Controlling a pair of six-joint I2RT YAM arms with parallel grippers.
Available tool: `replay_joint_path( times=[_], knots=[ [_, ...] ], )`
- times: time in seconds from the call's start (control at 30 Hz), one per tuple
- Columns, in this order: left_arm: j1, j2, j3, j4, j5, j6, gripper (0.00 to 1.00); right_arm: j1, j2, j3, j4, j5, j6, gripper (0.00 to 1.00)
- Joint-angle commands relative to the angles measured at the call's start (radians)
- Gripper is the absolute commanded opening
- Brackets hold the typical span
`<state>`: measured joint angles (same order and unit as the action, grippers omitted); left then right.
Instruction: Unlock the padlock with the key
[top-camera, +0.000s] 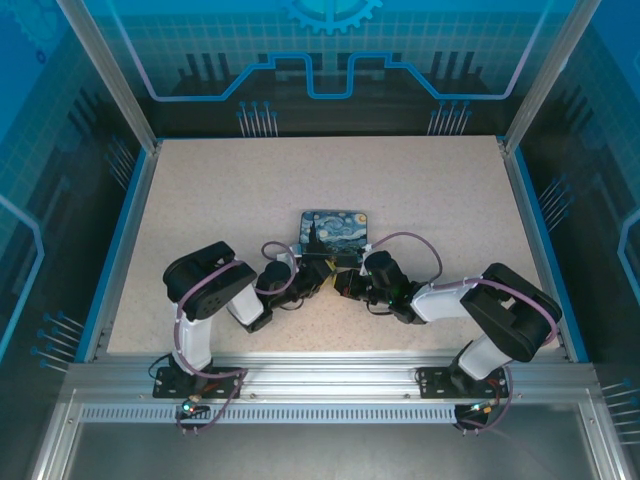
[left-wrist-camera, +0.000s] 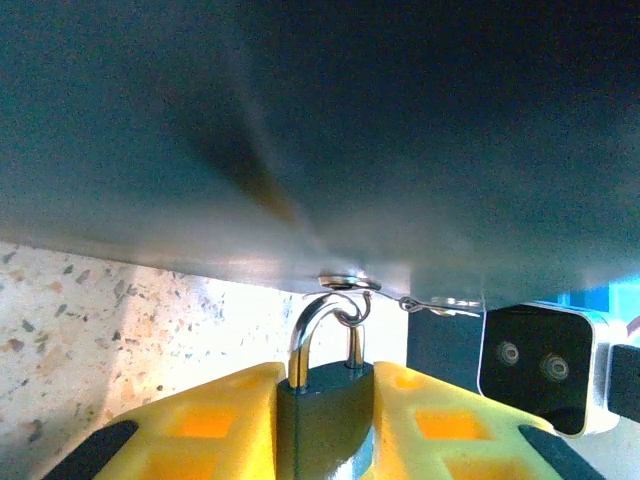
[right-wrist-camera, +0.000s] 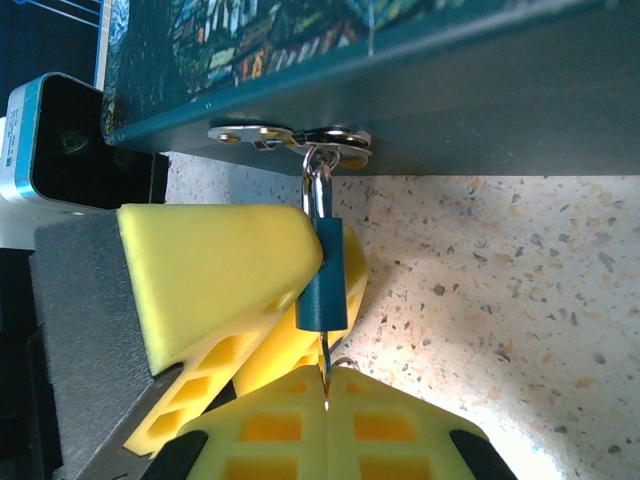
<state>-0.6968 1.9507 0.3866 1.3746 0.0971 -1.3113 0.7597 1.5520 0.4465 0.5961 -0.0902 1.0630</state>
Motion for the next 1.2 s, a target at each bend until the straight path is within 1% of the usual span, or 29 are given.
replay_joint_path(
  times=[0.0,0.07,0.13,0.17,0.23,0.3,0.47,0.57,0.67,0.73,0.8,0.87,0.93,1.03,1.17],
  knots=[
    [-0.013,0.01,0.018,0.022,-0.017,-0.013,0.25,0.023,-0.017,0.016,0.038,-0.037,0.018,0.0],
    [-0.012,0.003,0.017,0.021,-0.019,-0.011,0.22,0.023,-0.02,0.018,0.034,-0.036,0.017,0.0],
    [-0.012,-0.005,0.017,0.014,-0.02,-0.006,0.18,0.022,-0.028,0.017,0.019,-0.029,0.007,0.03],
    [-0.013,-0.008,0.017,0.011,-0.02,-0.006,0.16,0.023,-0.035,0.017,0.005,-0.025,0.002,0.05],
    [-0.013,-0.017,0.015,0.006,-0.024,-0.003,0.12,0.023,-0.055,0.011,-0.022,-0.01,-0.011,0.14],
    [-0.013,-0.023,0.014,0.0,-0.027,0.0,0.1,0.024,-0.081,0.003,-0.053,0.008,-0.027,0.19],
    [-0.013,-0.048,0.017,-0.03,-0.031,0.013,0.06,0.027,-0.187,-0.003,-0.224,0.081,-0.107,0.32],
    [-0.012,-0.065,0.018,-0.047,-0.033,0.016,0.06,0.029,-0.268,0.003,-0.363,0.142,-0.192,0.38],
    [-0.013,-0.087,0.017,-0.064,-0.034,0.018,0.06,0.04,-0.368,0.029,-0.491,0.212,-0.349,0.43],
    [-0.013,-0.103,0.015,-0.077,-0.035,0.023,0.05,0.058,-0.437,0.065,-0.564,0.27,-0.483,0.45],
    [-0.013,-0.114,0.017,-0.086,-0.037,0.026,0.05,0.089,-0.493,0.093,-0.605,0.323,-0.628,0.47],
    [-0.013,-0.12,0.017,-0.092,-0.035,0.026,0.05,0.133,-0.536,0.112,-0.627,0.402,-0.774,0.49],
    [-0.013,-0.126,0.018,-0.095,-0.034,0.025,0.06,0.196,-0.561,0.127,-0.627,0.519,-0.935,0.54],
    [-0.013,-0.132,0.018,-0.103,-0.034,0.026,0.06,0.273,-0.559,0.143,-0.599,0.648,-1.155,0.61],
    [-0.013,-0.134,0.017,-0.105,-0.033,0.028,0.06,0.337,-0.533,0.121,-0.517,0.709,-1.428,0.63]
  ],
)
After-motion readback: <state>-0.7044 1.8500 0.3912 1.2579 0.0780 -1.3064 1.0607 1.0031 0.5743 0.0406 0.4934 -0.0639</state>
